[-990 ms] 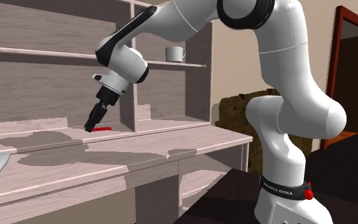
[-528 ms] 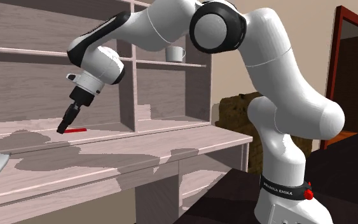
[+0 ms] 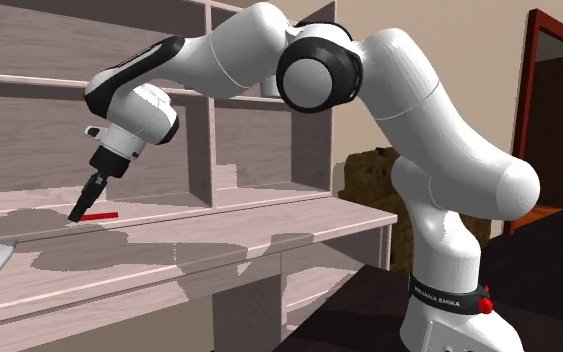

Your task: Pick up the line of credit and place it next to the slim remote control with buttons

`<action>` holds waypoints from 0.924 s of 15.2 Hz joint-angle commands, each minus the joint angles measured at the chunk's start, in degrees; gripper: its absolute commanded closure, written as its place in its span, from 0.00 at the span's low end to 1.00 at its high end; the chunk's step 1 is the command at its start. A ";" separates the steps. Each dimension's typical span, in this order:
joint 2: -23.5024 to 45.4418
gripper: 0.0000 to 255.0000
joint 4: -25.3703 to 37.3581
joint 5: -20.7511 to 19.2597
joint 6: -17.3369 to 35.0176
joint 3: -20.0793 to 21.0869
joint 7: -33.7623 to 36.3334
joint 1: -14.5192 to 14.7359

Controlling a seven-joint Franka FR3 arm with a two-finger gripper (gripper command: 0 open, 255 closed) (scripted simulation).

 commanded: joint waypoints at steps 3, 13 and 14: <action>1.38 1.00 -0.66 1.67 1.51 1.13 -1.68 -0.46; 3.08 1.00 -1.23 3.67 3.15 2.50 -3.71 -1.12; 3.08 1.00 -1.23 3.67 3.15 2.50 -3.71 -1.12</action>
